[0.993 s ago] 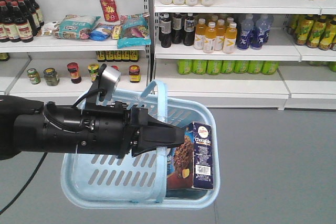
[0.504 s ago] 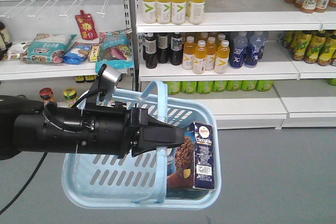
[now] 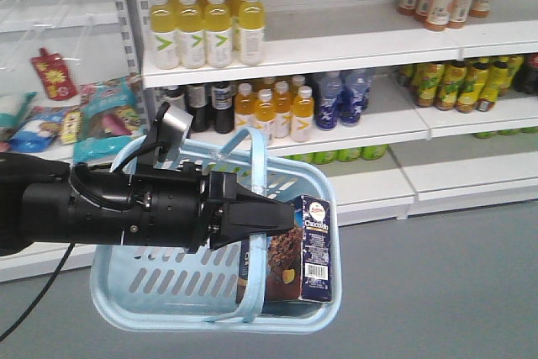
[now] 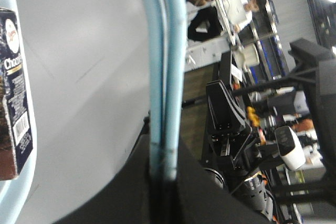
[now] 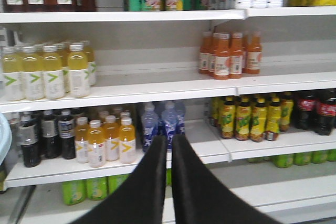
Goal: Left arm holds basket, right arm returns cookies
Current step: 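Turn the base toward the snack shelf, keeping the basket held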
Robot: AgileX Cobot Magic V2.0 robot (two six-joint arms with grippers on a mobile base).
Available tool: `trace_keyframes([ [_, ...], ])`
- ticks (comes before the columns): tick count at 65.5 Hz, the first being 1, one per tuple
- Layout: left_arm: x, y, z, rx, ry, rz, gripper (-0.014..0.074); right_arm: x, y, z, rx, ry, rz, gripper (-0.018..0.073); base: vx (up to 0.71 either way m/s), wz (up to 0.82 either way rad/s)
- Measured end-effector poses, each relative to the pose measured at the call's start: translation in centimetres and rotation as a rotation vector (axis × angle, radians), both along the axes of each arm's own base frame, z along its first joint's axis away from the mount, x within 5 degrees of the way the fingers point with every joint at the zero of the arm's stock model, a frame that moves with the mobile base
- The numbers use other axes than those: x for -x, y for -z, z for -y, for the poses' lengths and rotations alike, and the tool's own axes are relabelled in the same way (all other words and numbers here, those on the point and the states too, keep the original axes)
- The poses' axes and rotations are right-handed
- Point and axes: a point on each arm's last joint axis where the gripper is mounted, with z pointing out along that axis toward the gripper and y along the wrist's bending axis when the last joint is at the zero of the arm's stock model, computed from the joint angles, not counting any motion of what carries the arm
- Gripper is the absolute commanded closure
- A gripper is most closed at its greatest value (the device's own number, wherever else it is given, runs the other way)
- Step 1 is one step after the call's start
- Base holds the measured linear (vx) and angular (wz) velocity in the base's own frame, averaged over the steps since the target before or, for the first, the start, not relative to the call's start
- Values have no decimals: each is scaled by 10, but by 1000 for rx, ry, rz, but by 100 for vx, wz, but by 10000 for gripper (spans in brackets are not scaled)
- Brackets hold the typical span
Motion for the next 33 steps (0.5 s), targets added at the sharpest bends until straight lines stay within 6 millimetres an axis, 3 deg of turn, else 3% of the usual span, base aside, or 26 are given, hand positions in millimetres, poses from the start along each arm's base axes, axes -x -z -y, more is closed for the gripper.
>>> trace_keyframes([
  [33, 0, 0, 0, 1, 0, 0, 599, 0, 0, 0, 0, 0, 0, 568, 22, -80],
])
